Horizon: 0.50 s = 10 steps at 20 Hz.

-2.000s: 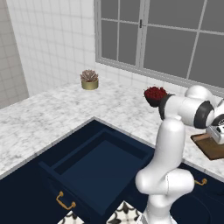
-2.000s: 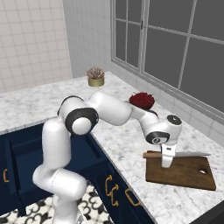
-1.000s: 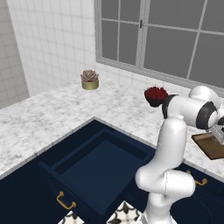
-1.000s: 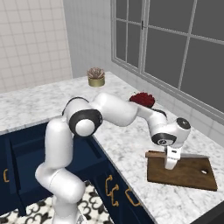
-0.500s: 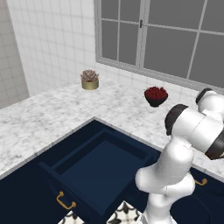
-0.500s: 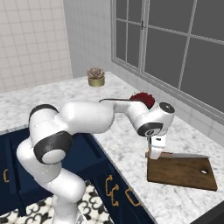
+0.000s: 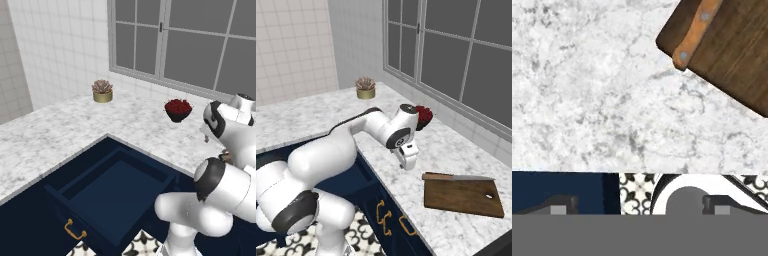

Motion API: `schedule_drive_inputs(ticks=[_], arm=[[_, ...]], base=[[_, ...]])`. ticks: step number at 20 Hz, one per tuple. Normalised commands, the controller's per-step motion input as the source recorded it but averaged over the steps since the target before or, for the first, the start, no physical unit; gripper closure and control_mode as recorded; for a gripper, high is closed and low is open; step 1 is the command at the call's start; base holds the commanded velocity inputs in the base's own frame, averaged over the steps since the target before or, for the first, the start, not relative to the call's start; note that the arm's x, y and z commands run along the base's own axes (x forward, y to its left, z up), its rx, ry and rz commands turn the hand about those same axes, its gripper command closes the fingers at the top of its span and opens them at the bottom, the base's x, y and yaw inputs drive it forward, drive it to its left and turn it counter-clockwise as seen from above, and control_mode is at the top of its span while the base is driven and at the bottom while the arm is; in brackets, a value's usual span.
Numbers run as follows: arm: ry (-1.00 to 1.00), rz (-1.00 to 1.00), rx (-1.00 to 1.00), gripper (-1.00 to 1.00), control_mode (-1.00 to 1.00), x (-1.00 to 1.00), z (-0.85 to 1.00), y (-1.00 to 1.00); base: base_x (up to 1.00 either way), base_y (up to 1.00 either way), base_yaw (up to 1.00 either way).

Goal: Pick up the knife from the drawer and place it on the cutting board. Then place the meat from the plate to the cutting board.

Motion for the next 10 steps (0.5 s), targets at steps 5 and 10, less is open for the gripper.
schedule_drive_inputs(ticks=[5, 10], arm=[[-0.04, 0.59, -0.11, -1.0, -1.0, 0.0, 0.33, 0.92], [-0.07, 0.51, -0.14, -1.0, -1.0, -0.16, 0.65, 0.56]], base=[[0.0, 0.0, 0.0], [0.0, 0.0, 0.0]])
